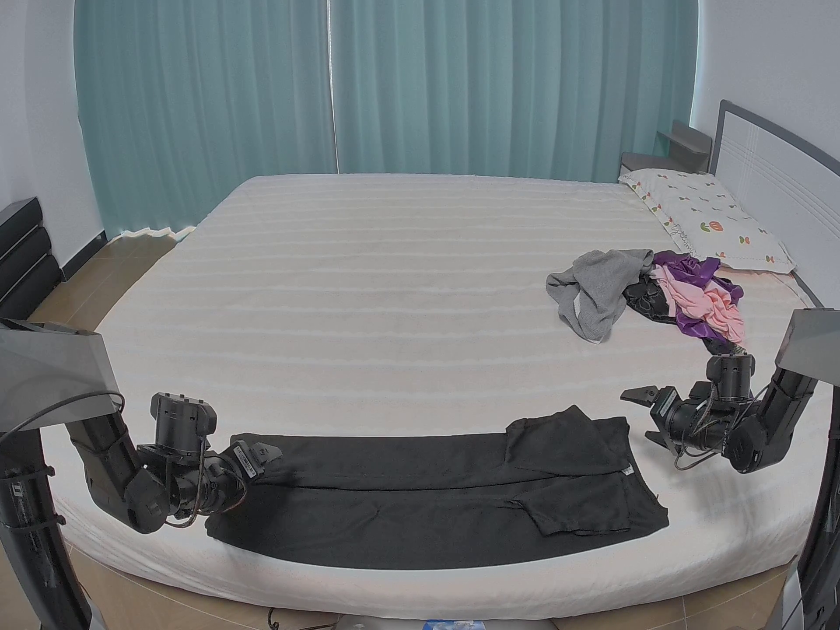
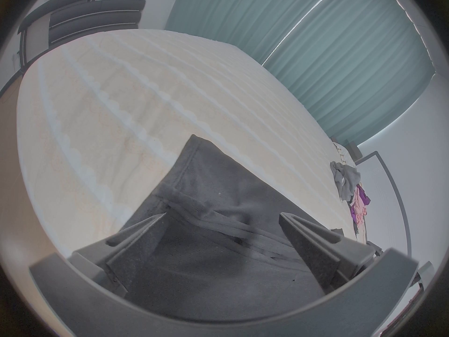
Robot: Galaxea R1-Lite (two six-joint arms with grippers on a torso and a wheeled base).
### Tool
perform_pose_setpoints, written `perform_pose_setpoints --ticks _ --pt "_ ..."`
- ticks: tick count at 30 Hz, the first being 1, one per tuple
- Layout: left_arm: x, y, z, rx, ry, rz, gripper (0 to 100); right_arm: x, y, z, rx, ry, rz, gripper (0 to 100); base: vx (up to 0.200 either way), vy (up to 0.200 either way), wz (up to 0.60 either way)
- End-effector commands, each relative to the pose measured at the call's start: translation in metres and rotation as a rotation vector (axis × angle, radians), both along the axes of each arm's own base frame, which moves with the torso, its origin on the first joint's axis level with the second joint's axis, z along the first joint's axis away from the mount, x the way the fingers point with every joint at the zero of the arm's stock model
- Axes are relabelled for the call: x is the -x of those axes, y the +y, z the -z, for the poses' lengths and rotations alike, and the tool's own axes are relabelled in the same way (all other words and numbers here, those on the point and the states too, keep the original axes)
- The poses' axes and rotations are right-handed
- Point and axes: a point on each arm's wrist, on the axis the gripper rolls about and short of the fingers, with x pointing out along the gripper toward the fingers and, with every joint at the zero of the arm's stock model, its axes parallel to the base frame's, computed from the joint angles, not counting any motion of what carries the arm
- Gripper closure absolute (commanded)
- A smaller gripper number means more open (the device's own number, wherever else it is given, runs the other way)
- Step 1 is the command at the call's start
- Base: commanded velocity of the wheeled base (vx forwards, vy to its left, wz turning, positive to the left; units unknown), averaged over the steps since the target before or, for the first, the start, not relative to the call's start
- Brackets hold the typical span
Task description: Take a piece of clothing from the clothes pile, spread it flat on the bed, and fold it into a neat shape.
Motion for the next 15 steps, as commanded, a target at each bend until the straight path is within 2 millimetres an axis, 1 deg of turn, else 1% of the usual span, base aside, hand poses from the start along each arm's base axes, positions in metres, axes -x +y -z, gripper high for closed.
perform_pose_setpoints --ticks 1,5,12,15 --pt "-0.005 0.012 0.001 -0.009 0.006 -0.034 0 0.022 0.022 -0.015 0.005 0.011 -0.058 0 0.000 0.000 0.00" --pt "-0.008 0.019 -0.003 -0.006 -0.006 -0.059 0 0.030 0.035 -0.011 0.045 0.052 -0.056 0 0.000 0.000 0.00" --pt "-0.006 0.021 -0.013 -0.004 -0.033 -0.064 0 0.036 0.047 -0.004 0.078 0.139 -0.069 0 0.000 0.000 0.00" --pt "-0.006 0.024 -0.013 -0.010 -0.019 -0.071 0 0.037 0.049 -0.001 0.090 0.168 -0.072 0 0.000 0.000 0.00"
